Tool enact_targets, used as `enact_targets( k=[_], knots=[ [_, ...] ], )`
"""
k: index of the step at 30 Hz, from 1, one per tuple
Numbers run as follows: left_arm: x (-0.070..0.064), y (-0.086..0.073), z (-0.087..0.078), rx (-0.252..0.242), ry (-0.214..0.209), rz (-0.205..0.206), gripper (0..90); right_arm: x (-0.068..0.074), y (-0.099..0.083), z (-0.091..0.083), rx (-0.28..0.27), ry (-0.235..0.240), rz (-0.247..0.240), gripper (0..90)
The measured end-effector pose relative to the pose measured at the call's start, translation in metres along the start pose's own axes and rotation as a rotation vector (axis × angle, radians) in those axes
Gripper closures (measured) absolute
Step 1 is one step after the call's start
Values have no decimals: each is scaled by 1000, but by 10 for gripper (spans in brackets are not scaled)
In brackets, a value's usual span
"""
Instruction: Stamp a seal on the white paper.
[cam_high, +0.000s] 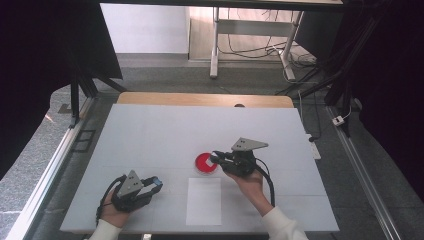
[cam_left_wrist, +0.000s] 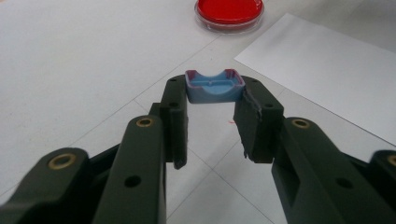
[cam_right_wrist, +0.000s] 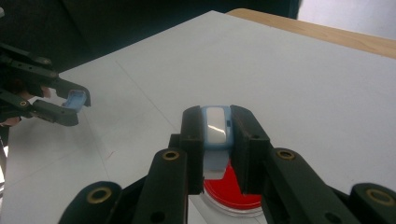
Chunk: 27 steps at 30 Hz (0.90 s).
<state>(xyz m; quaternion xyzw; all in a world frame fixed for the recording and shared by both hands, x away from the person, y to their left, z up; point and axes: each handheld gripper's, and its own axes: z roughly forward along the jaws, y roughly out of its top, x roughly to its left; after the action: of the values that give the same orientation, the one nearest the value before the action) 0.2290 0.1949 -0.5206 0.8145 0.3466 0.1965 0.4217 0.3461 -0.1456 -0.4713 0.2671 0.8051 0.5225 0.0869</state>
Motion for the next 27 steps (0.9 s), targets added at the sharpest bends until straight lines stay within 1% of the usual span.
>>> enact_targets(
  k=[15,27],
  knots=[
    [0,0,-1,0,1,2,654,5,-2,-3,2,17,-8,751],
    [0,0,0,-2,3,-1,654,18,-4,-4,30,48,-45,751]
  ],
)
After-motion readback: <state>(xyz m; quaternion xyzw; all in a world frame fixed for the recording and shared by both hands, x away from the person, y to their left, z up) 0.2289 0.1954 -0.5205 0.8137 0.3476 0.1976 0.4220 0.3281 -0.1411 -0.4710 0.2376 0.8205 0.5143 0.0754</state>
